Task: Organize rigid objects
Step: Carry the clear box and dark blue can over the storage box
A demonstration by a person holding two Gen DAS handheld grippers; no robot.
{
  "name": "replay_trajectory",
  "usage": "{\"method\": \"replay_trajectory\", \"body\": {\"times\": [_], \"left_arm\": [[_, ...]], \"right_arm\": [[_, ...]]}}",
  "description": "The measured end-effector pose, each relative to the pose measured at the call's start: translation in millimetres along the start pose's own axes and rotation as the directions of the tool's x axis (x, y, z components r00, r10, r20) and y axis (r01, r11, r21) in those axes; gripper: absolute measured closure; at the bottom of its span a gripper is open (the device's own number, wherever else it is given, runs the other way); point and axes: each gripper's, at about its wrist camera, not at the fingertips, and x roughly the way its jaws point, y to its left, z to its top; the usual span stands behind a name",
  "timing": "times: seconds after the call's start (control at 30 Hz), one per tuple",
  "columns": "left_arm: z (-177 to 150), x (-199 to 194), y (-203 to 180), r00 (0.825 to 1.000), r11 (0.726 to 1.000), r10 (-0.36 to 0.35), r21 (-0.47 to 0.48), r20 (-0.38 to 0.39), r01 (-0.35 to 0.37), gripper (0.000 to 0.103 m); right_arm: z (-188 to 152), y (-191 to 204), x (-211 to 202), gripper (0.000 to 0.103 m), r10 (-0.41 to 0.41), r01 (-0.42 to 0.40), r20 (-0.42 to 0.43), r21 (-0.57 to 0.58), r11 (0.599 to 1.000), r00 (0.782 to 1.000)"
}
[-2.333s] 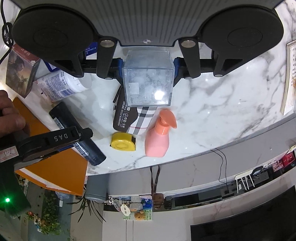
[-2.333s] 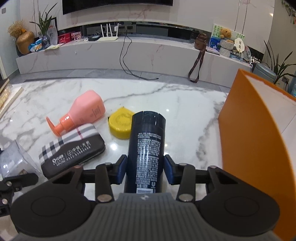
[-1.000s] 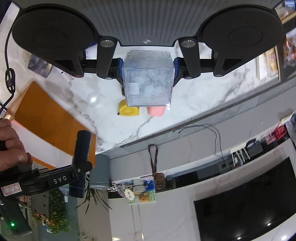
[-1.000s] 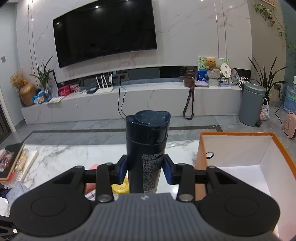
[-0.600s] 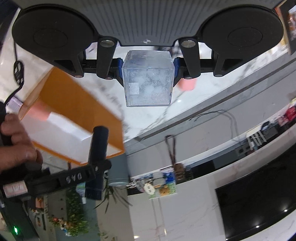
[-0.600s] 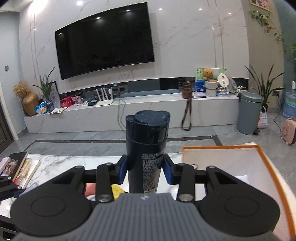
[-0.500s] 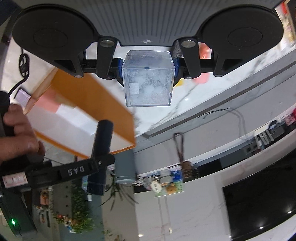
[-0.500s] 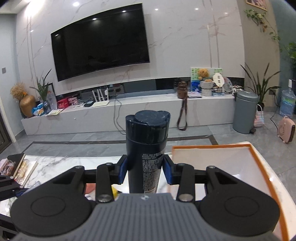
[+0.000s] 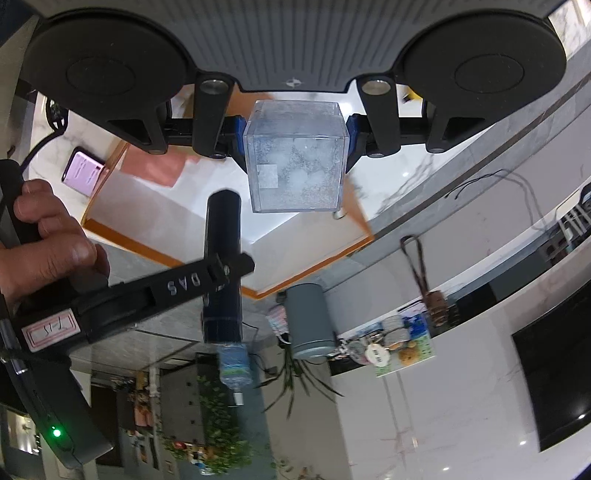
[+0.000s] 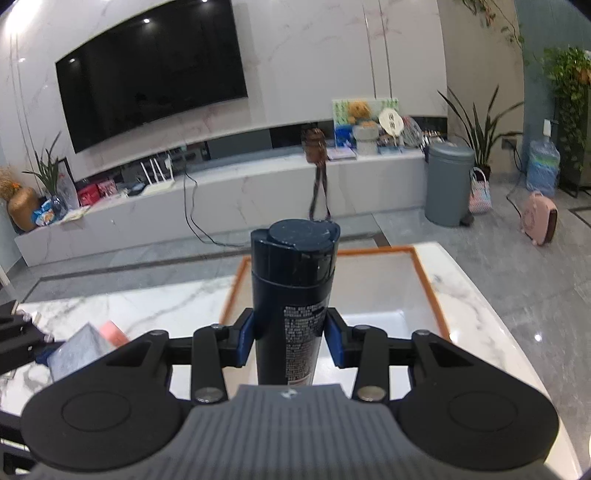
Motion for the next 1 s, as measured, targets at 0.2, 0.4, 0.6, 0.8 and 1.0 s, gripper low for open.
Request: {"method": "replay_trajectory", "body": {"times": [0.2,0.4,0.6,0.8,1.0], "left_arm": [[14.6,29.4,-25.6,0.999,0.994,-0.034,0.106,-0.040,0.038,0.050],[19.4,60.5,-43.6,0.991,0.976,-0.059,0.203,-0.123,0.084,0.050],[11.5,86.7,-48.8,0.980,0.961,-0.048,0.257,-0.194,0.098,0.050],[5.2,105.4,-49.9,0.966,0.953,-0.043,0.280,-0.257,0.117,0.050],[-5.2,114.7,-50.0,0.960,0.940,-0.043,0.313,-0.278,0.133,0.050]], "right_arm": [[-5.8,-30.6,8.8,0.061,-0.013,0.014,-0.136,0.006,1.000,0.991],[-14.4,-40.9,19.5,0.061,-0.051,0.053,-0.209,0.002,0.999,0.977],[-20.7,-49.3,28.0,0.061,-0.045,0.051,-0.225,0.020,0.998,0.973],[-20.0,-46.4,39.8,0.061,-0.033,0.039,-0.224,0.023,0.999,0.974],[-17.3,-39.6,53.3,0.061,-0.014,0.022,-0.247,0.031,0.999,0.969]]}}
